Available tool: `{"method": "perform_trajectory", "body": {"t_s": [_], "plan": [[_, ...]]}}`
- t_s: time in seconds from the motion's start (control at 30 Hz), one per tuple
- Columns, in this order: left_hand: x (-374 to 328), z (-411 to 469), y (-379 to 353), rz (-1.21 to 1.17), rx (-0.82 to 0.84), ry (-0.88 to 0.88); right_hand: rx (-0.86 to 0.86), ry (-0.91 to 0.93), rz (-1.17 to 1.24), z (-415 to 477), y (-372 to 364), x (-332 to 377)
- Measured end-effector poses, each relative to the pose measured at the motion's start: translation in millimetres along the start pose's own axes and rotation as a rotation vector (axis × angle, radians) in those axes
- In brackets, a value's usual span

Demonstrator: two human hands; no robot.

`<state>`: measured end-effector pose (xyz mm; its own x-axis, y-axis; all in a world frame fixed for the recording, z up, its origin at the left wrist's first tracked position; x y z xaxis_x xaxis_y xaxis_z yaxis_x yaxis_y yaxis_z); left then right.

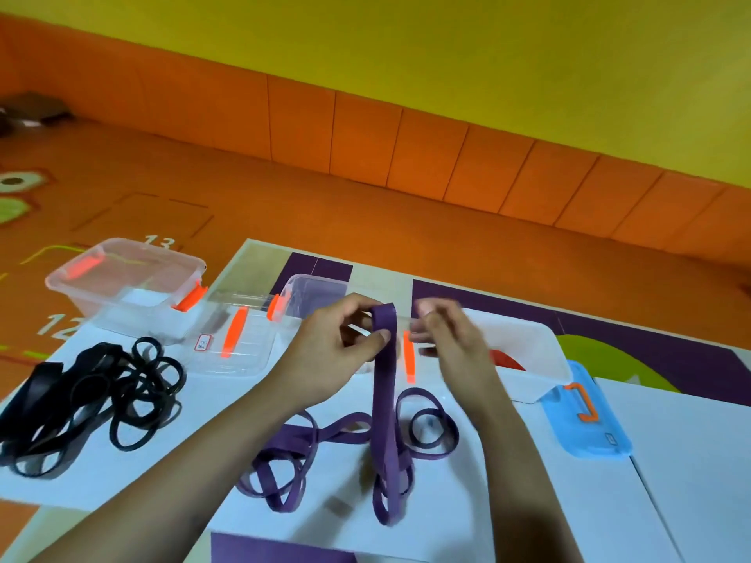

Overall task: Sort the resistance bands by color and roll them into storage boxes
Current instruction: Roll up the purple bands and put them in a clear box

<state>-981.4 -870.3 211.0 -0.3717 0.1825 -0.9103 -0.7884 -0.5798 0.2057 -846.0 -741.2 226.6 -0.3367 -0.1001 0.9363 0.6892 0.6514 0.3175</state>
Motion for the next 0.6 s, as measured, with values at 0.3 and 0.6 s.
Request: {"method": "perform_trajectory", "body": {"t_s": [0.3, 0.6], "plan": [[-10, -3, 15, -0.001, -0.040, -0.004, 0.309, 0.013, 0.128, -14, -46, -24], [-17, -14, 28, 0.023, -0.068, -0.034, 0.234, 0.078, -0.063, -24, -64, -27]]}}
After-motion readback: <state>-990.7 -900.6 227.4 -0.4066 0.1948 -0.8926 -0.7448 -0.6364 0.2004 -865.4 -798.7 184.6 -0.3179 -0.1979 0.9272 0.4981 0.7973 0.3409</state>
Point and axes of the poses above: each hand's wrist, its own z-axis towards the middle knuckle, its own y-axis out of the back of the hand, x = y × z, the point moved 1 cm from there along z, towards the middle knuckle, and after that the axes turned 11 degrees about -y, right-handed, at the moved point
